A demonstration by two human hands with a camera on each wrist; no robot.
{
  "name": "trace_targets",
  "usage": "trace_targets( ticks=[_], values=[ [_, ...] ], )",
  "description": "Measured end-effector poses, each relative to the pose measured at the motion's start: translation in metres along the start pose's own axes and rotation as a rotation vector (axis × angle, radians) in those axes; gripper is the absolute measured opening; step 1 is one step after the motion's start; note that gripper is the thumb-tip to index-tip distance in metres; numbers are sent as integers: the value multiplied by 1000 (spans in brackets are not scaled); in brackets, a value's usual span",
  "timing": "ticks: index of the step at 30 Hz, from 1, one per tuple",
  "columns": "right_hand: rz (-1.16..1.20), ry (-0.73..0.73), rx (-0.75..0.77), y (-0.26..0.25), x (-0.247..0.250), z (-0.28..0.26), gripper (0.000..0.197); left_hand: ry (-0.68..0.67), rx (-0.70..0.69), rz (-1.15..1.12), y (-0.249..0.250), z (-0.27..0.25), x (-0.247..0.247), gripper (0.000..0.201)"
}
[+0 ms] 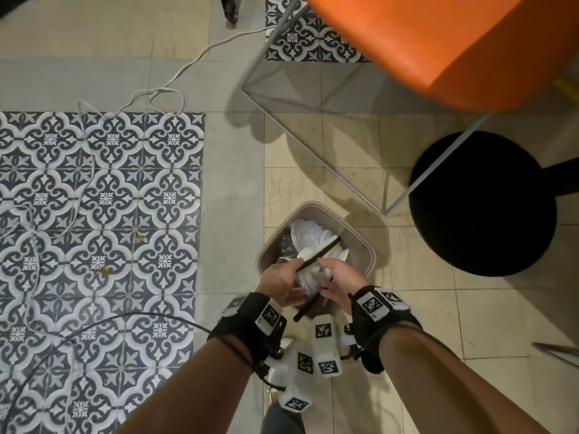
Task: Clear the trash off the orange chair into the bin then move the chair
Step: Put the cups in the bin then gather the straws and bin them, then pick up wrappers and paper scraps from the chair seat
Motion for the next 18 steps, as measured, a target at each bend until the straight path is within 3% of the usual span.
trace_targets(
  ticks=[3, 6, 9, 13, 16, 18],
  values=[
    [12, -21, 15, 6, 4, -3, 18, 32, -74, 68, -1, -4, -4, 35],
    [-9, -31, 55, 7, 10, -5, 44, 75, -104, 101, -1, -6, -9, 49],
    [-14, -27, 81, 13, 21, -2, 70, 141, -126, 155, 1, -12, -11, 43],
    [-20, 12, 213, -3, 34, -39, 41, 296, -286, 227, 12, -29, -8, 24],
    [-74, 57, 309, -12, 58, -69, 39, 431, -396, 279, 15, -52, -11, 32],
    [-82, 81, 325, -10, 78, -85, 38, 471, -478, 296, 13, -74, -23, 25]
  ],
)
Point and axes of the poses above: each hand's wrist, its own z-axis towards the middle knuckle, its own x-axis out of the back of the hand, y = z × x, the point moved 7 cm from there along z, towards the middle knuckle, and after that the axes turned 8 degrees about x, right-handed, at the moved point
